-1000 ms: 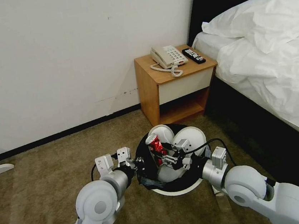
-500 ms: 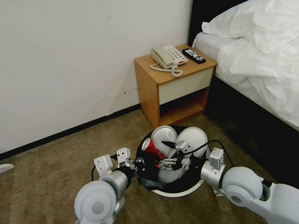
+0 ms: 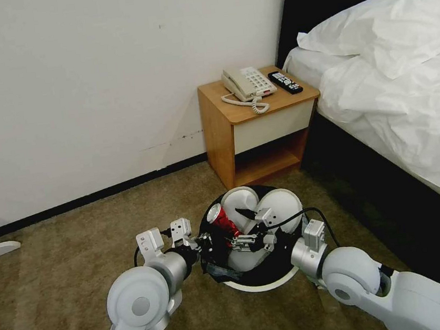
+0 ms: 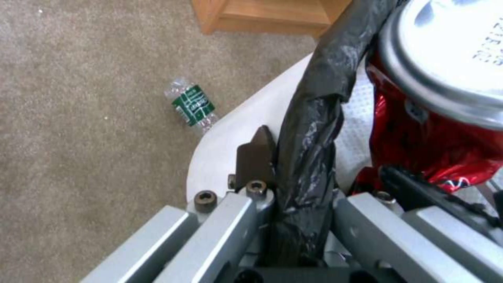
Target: Pick up the trash bin, then pick up the garbage from the floor and place it into the trash bin.
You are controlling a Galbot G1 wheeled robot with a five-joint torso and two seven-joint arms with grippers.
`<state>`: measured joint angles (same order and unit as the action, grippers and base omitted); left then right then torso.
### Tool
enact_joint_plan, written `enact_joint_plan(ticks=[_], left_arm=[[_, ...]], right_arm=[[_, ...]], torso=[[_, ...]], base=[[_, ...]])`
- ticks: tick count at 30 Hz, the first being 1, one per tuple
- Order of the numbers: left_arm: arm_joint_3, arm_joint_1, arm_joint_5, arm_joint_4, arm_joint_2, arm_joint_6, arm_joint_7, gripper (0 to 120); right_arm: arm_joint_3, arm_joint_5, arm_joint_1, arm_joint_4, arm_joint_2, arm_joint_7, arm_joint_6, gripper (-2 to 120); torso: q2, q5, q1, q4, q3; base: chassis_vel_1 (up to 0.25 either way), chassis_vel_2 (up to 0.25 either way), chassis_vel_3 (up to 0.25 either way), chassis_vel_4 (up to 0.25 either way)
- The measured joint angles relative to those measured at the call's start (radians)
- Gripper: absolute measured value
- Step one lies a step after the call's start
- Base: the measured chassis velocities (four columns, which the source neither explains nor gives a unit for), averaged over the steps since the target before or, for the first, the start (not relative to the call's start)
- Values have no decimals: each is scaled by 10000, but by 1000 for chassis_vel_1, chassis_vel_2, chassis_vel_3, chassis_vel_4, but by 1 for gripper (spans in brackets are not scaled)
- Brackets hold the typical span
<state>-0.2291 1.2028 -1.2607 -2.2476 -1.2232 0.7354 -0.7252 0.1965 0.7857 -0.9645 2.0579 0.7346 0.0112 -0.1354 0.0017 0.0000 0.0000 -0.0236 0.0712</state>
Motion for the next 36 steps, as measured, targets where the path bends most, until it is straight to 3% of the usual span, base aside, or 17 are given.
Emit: enact_joint_plan(ticks=[5, 18, 29, 36], left_arm=[[-81, 59, 33, 77, 35, 0, -5, 1], [-218, -178, 72, 641, -217, -11, -335, 1], [-181, -243, 120, 800, -382, -12, -508, 1], [-229, -283, 101, 800, -349, -12, -523, 1]], right_arm=[[-68, 75, 99, 222, -27, 8, -12, 88], [-906, 386, -322, 1484, -1390, 32, -74, 90], [-1141, 572, -489, 1940, -1900, 39, -136, 90], [-1096, 613, -403, 1943, -1809, 42, -138, 90]], torso=[[0, 1, 0, 2, 0], [0, 2, 0, 1, 0], [0, 0, 0, 0, 0], [0, 0, 0, 0, 0]], base=[[0, 0, 0, 0], [0, 0, 0, 0], [0, 0, 0, 0], [0, 0, 0, 0]])
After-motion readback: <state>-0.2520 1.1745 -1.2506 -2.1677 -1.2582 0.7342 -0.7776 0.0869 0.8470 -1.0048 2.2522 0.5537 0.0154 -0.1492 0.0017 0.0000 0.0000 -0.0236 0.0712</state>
